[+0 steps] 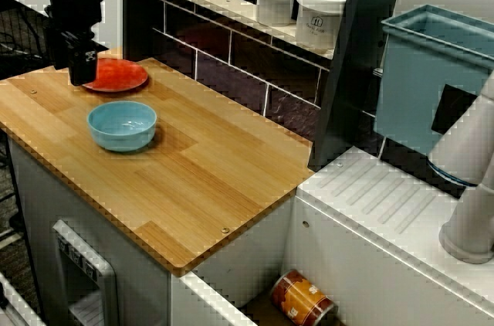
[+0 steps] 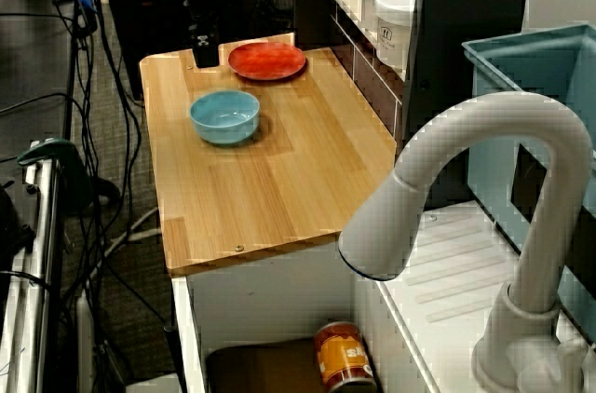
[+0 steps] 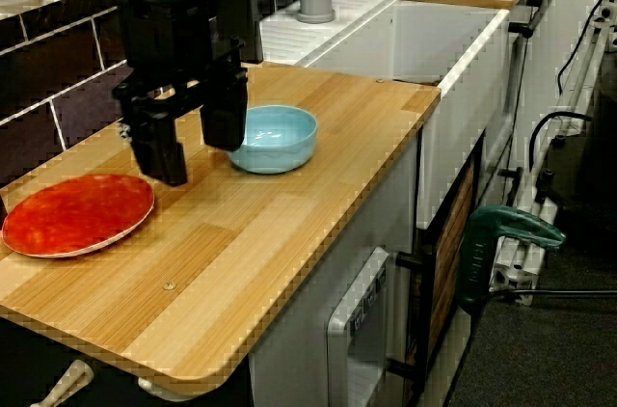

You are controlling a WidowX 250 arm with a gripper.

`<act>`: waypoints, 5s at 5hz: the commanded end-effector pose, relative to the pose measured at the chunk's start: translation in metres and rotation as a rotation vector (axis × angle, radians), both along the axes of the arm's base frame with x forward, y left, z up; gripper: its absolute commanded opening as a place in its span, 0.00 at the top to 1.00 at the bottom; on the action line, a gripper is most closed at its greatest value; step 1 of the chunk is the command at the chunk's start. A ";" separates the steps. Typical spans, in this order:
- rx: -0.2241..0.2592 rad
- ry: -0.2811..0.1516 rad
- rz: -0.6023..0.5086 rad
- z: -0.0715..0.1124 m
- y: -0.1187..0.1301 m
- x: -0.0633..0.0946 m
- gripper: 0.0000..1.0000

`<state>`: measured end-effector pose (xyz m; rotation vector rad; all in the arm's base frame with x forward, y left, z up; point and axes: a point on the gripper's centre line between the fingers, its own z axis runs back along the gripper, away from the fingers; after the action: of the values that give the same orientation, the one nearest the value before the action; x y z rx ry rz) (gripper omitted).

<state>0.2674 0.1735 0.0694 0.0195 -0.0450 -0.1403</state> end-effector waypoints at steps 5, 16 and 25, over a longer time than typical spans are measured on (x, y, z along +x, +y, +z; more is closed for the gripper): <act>0.004 0.003 0.069 -0.028 -0.029 0.026 0.00; 0.007 0.024 -0.111 -0.016 -0.136 -0.025 0.00; 0.031 0.008 -0.210 -0.037 -0.197 -0.009 0.00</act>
<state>0.2502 -0.0235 0.0253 0.0391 -0.0001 -0.3483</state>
